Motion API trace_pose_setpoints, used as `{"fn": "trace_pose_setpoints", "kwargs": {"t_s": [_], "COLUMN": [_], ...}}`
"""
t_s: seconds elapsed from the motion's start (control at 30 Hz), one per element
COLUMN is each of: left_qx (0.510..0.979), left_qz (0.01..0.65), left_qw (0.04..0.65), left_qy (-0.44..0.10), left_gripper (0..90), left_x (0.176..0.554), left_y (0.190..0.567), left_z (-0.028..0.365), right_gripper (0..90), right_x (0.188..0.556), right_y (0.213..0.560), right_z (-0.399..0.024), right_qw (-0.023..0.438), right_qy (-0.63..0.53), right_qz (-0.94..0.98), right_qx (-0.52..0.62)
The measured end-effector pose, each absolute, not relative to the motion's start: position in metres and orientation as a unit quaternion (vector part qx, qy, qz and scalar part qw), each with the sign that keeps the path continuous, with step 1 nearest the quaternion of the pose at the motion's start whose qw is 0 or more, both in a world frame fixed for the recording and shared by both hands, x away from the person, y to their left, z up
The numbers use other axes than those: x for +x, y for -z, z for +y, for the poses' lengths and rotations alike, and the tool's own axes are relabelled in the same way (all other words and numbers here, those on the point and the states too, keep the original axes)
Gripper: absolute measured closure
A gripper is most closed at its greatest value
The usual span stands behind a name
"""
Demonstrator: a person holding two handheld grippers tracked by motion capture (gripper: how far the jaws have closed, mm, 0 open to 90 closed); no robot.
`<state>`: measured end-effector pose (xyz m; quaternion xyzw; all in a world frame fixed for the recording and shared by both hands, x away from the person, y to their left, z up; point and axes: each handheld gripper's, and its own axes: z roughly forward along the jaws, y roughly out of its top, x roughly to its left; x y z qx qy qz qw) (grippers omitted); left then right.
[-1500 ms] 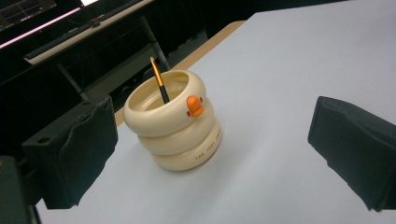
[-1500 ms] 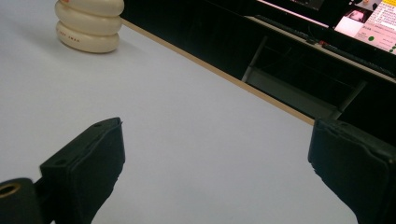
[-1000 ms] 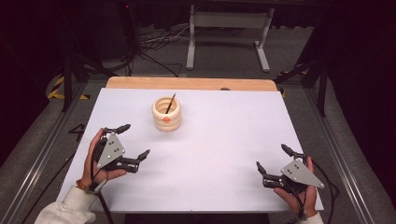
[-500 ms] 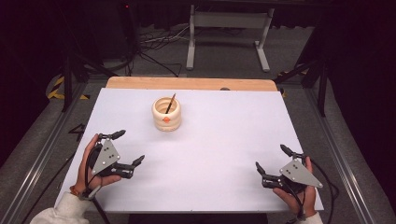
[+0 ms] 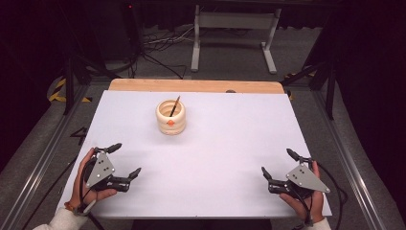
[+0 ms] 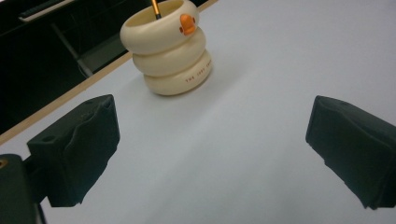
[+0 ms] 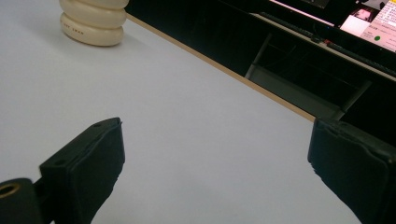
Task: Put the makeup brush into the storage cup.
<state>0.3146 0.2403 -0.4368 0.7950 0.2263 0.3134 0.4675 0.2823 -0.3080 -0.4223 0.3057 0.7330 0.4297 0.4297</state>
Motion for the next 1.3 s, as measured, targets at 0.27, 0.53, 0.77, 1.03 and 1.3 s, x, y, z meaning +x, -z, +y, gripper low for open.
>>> {"fn": "trace_pose_setpoints", "kwargs": {"t_s": [0.27,0.53,0.77,1.03,1.3], "left_qx": [0.79,0.78,0.77,0.767,0.769], "left_qz": [0.253,0.272,0.276,0.277,0.28], "left_qw": [0.47,0.485,0.495,0.496,0.494], "left_qy": [-0.303,-0.288,-0.295,-0.299,-0.293], "left_gripper": [3.7,3.8,4.0,4.0,4.9], "left_x": [0.307,0.305,0.301,0.301,0.302], "left_y": [0.448,0.454,0.45,0.45,0.45], "left_z": [0.252,0.257,0.26,0.259,0.261], "right_gripper": [4.7,4.8,4.8,4.9,4.9], "right_x": [0.283,0.282,0.281,0.281,0.282], "right_y": [0.424,0.424,0.422,0.423,0.423], "right_z": [-0.31,-0.308,-0.307,-0.306,-0.307], "right_qw": [0.426,0.424,0.425,0.424,0.421], "right_qy": [-0.429,-0.429,-0.432,-0.433,-0.436], "right_qz": [0.735,0.737,0.735,0.736,0.736], "right_qx": [0.308,0.305,0.304,0.302,0.302]}}
